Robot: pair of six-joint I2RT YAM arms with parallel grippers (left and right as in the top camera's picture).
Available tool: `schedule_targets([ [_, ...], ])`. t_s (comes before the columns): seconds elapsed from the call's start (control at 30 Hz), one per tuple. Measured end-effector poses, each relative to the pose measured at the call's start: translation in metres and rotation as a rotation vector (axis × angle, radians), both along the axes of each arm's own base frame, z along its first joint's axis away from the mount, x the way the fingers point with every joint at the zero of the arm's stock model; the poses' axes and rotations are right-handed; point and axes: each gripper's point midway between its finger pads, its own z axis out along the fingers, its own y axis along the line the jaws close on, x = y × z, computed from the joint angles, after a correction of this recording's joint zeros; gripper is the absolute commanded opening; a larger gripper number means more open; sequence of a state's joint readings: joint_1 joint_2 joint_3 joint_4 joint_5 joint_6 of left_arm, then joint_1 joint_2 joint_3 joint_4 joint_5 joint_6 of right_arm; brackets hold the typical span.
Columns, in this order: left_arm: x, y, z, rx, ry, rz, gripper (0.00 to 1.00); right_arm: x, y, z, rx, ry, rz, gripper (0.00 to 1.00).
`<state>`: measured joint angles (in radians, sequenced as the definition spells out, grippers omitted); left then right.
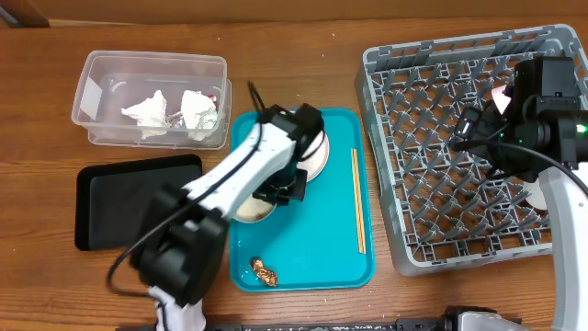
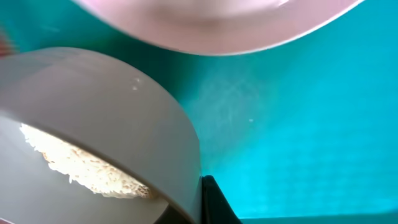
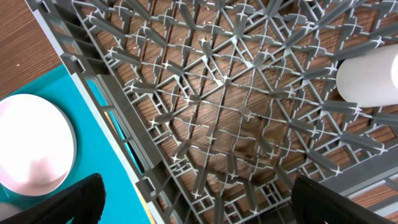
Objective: Sort waste into correct bins and load items into the dishwasher
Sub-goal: 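Grasp the rice bowl rim with the left gripper and lift it, then tip the rice bowl over the black tray to dump the rice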
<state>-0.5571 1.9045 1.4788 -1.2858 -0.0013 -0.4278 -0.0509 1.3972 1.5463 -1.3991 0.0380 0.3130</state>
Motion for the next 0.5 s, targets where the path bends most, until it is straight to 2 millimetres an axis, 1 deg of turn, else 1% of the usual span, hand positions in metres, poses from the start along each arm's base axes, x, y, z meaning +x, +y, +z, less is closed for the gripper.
schedule_targets([
  [0.07,0.008,0.009,0.030,-0.048,-0.086,0.034,0.04,0.000,-0.001,0.000,-0.003,0.001,-0.002,0.97],
  [0.1,0.010,0.012,0.039,-0.063,-0.113,0.045,0.04,0.000,-0.001,0.000,-0.004,0.000,-0.003,0.97],
  [0.17,0.016,0.022,0.063,-0.102,-0.186,0.074,0.04,0.000,-0.001,0.000,-0.007,0.000,-0.003,0.97],
  [0.27,0.020,0.040,0.092,-0.155,-0.268,0.103,0.04,0.000,-0.002,0.000,-0.013,0.001,-0.006,0.97],
  [0.4,0.029,0.064,0.116,-0.257,-0.329,0.141,0.04,0.000,-0.003,0.000,-0.019,0.001,-0.007,0.97],
  [0.5,0.038,0.083,0.120,-0.356,-0.348,0.175,0.04,0.000,-0.004,0.000,-0.020,0.001,-0.008,0.97],
])
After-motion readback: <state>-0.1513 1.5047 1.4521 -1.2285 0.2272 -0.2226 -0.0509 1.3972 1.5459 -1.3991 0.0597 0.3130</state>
